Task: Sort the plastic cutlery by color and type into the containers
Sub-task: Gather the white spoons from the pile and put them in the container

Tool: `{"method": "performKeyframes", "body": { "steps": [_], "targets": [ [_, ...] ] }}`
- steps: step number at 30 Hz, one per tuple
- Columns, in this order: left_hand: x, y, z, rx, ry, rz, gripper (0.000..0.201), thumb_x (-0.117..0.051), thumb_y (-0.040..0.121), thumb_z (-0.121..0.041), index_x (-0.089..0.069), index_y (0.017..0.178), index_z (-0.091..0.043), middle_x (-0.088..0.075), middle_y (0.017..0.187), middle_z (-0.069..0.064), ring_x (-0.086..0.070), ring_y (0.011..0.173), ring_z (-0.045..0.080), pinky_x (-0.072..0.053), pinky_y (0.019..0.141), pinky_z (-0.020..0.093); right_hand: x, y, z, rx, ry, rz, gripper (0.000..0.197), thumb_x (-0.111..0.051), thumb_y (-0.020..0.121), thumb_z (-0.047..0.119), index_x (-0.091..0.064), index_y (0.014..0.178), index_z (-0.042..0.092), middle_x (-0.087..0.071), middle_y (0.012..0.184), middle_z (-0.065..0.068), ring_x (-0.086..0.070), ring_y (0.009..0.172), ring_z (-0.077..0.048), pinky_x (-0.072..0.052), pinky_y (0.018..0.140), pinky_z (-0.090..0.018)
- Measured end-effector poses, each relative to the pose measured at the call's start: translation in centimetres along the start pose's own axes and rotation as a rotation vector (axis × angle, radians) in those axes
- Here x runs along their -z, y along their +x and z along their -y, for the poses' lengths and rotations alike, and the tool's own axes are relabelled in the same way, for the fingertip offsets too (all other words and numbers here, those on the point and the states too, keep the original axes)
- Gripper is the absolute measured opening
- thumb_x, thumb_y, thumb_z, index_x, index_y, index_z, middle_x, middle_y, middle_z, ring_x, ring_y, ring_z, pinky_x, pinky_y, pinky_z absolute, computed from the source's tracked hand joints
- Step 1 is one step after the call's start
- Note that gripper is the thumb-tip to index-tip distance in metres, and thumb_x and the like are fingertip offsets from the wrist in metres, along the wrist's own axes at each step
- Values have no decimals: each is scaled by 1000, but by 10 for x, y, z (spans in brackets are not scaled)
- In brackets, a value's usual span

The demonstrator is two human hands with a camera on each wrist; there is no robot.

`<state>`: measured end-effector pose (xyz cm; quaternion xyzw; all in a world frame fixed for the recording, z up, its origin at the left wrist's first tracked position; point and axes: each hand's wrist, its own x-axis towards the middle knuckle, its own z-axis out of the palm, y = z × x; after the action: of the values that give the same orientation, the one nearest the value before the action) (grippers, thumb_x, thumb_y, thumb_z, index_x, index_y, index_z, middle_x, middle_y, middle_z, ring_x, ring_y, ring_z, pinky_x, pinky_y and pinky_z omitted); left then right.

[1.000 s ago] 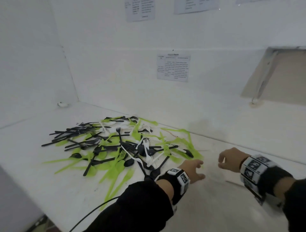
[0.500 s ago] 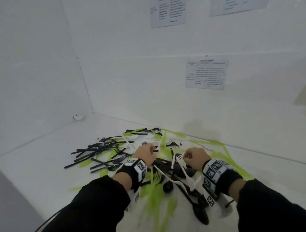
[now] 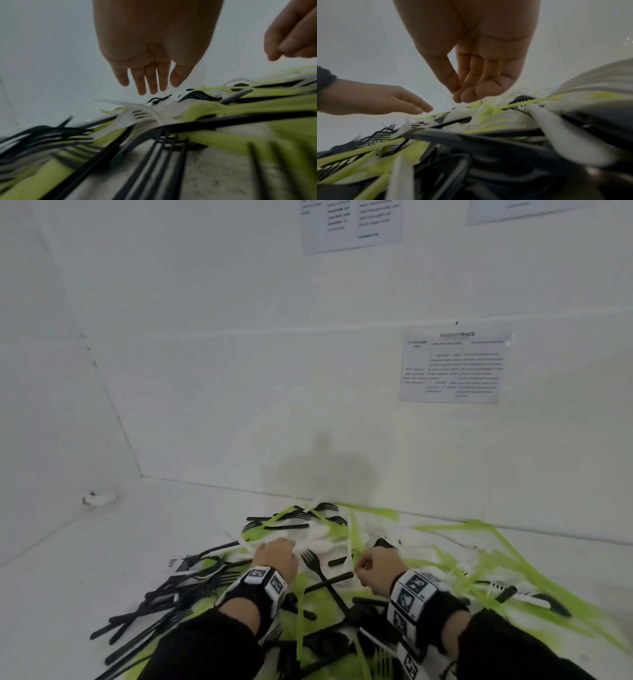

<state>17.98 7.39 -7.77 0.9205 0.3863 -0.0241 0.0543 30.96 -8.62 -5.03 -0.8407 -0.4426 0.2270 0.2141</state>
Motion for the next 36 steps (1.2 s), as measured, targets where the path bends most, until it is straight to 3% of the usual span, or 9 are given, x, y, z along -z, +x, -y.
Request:
{"method": "performKeyframes", "body": {
  "steps": [4, 8, 12, 17, 23, 25, 29, 31, 36],
  "targets": [
    [-8, 34, -1, -44, 40, 52, 45, -28, 100, -19, -28, 146, -16, -31, 152, 3, -30, 139, 18, -18, 115, 36, 3, 22, -3, -45, 28, -16, 31, -48, 91, 16, -47, 61, 26, -62, 88, -2, -41, 54, -2, -39, 54, -12],
    [-15, 52, 0, -44, 88, 143, 39, -32, 99, -16, -42, 136, -14, -43, 141, 10, -42, 129, 27, -35, 107, 39, 3, 39, -1, -68, -20, -11, 13, -49, 91, 17, -61, 87, 15, -68, 99, -10, -50, 75, -14, -50, 81, -28],
    [-17, 57, 0, -64, 31, 146, 30, -37, 98, -20, -57, 116, -7, -53, 124, 14, -52, 115, 31, -43, 96, 40, -4, 53, -1, -85, -40, -8, 25, -48, 91, 16, -68, 101, 4, -69, 106, -12, -51, 79, -15, -49, 87, -30],
    [-19, 50, 2, -67, -49, 81, 33, -35, 100, -24, -57, 108, -2, -57, 119, 17, -54, 110, 32, -44, 93, 40, -14, 66, 5, -81, -63, 6, 23, -50, 89, 21, -69, 94, 11, -71, 103, -10, -63, 84, -24, -54, 85, -33],
    [-8, 38, 0, 26, -294, -124, 33, -33, 100, -13, -44, 128, -1, -47, 130, 16, -47, 118, 32, -40, 97, 37, -18, 73, 13, -71, -92, 14, 26, -50, 89, 16, -63, 110, 9, -62, 116, -11, -57, 109, -26, -46, 88, -27],
    [-3, 34, -2, 62, -450, -175, 25, -33, 99, -13, -49, 114, 0, -52, 116, 19, -51, 106, 34, -40, 85, 36, -20, 76, 15, -14, -88, 44, 34, -52, 88, 14, -54, 122, 12, -55, 124, -12, -53, 113, -26, -42, 90, -27],
    [-3, 27, -7, 65, -605, -146, 28, -40, 96, -16, -35, 68, -13, -44, 69, 5, -43, 73, 25, -28, 63, 31, -25, 80, 30, 19, 172, 63, 33, -39, 96, 20, -48, 128, 12, -59, 121, -12, -59, 81, -23, -47, 65, -26],
    [-1, 22, -12, 28, -623, -85, 33, -39, 97, -17, -33, 64, -15, -45, 71, 7, -42, 73, 23, -26, 63, 30, -25, 83, 36, -50, 365, 61, 27, -37, 98, 28, -51, 111, 10, -64, 106, -10, -55, 61, -16, -48, 57, -26],
    [3, 12, -19, -6, -689, -68, 33, -39, 98, -16, -43, 64, -13, -48, 72, 4, -45, 75, 23, -25, 61, 29, -22, 86, 36, -126, 684, 74, 18, -52, 94, 19, -50, 80, 7, -59, 71, -4, -55, 52, -14, -49, 52, -24]
  ]
}}
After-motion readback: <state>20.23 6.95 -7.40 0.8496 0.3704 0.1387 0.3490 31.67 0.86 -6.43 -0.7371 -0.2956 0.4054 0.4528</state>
